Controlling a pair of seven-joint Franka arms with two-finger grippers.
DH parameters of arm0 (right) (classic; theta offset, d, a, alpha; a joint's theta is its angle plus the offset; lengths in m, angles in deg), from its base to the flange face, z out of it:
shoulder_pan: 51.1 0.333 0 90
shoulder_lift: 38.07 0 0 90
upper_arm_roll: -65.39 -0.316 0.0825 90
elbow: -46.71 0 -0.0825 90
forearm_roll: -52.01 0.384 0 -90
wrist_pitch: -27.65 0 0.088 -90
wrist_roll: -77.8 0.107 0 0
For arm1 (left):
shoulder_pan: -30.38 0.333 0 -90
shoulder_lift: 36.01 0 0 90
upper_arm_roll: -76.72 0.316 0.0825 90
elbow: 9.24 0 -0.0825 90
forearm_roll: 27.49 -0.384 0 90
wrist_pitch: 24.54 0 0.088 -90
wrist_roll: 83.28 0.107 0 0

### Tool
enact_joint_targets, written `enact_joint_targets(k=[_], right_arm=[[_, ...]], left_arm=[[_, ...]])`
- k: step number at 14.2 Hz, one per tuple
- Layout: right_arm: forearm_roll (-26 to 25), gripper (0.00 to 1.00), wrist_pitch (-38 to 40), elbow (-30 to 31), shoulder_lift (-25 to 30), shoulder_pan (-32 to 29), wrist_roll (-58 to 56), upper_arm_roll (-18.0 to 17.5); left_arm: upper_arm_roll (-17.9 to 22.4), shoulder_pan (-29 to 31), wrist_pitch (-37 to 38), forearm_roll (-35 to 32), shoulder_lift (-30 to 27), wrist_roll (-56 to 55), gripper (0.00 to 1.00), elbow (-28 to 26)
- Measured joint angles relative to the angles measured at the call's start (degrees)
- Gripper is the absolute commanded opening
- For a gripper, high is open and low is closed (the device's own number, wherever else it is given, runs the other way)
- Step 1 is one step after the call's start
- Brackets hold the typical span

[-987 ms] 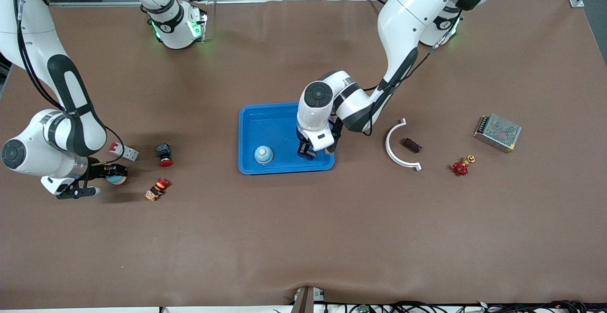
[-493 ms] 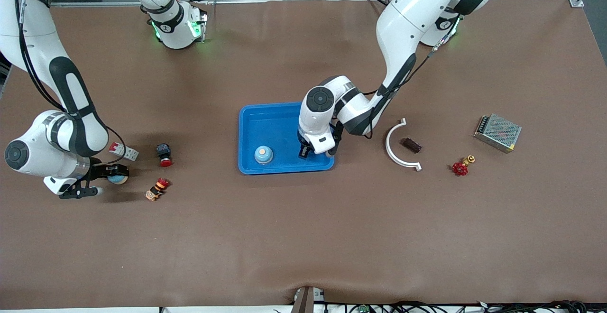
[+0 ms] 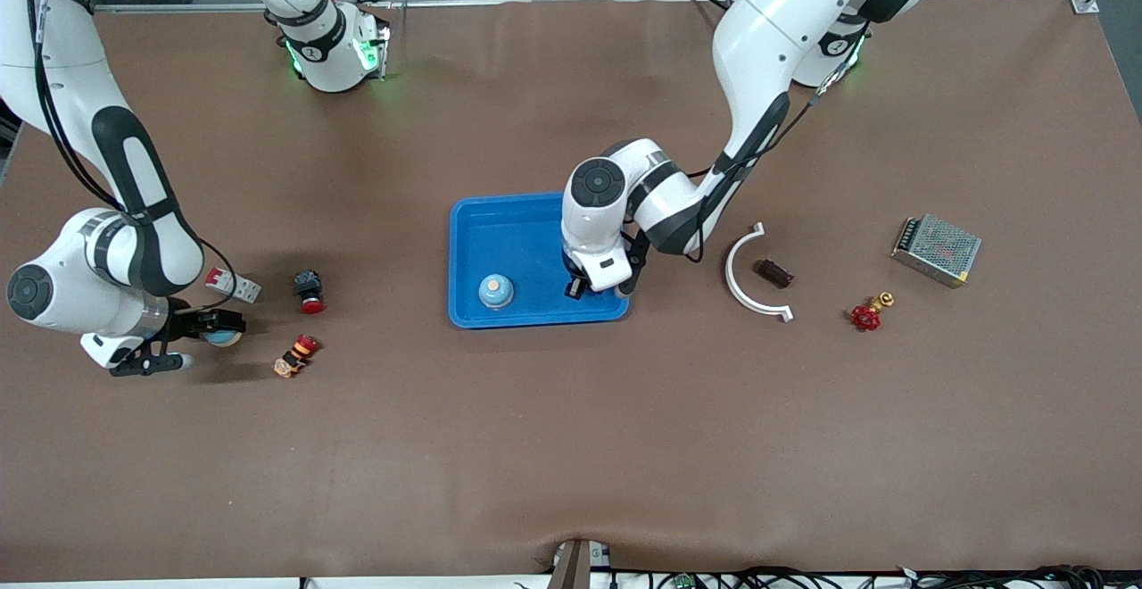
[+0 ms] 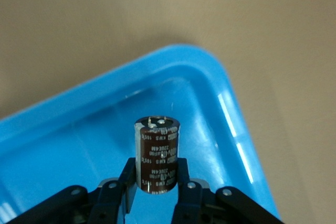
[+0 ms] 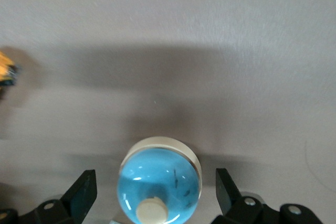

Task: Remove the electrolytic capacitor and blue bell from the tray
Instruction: 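Lift the capacitor with the left gripper while the right gripper sets the bell down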

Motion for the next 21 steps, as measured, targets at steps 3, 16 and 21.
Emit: enact_joint_targets(k=[3,16,21], right_arm=[[0.23,1.00,10.22,-4.04,2.12,1.08,4.32,-0.64],[0.53,1.00,22.40,-4.76,12.62,22.11,49.97,-1.30],[1.99,1.00,13.36,0.53,13.78,26.65,57.42,-1.38]], left_arm=[[0.12,1.25,8.24,0.00,-4.88,5.35,0.00,0.31],[0.14,23.38,19.23,0.10,-19.21,38.52,0.00,-16.35],[0.12,31.17,18.83,0.11,-25.83,51.13,0.00,-27.90]])
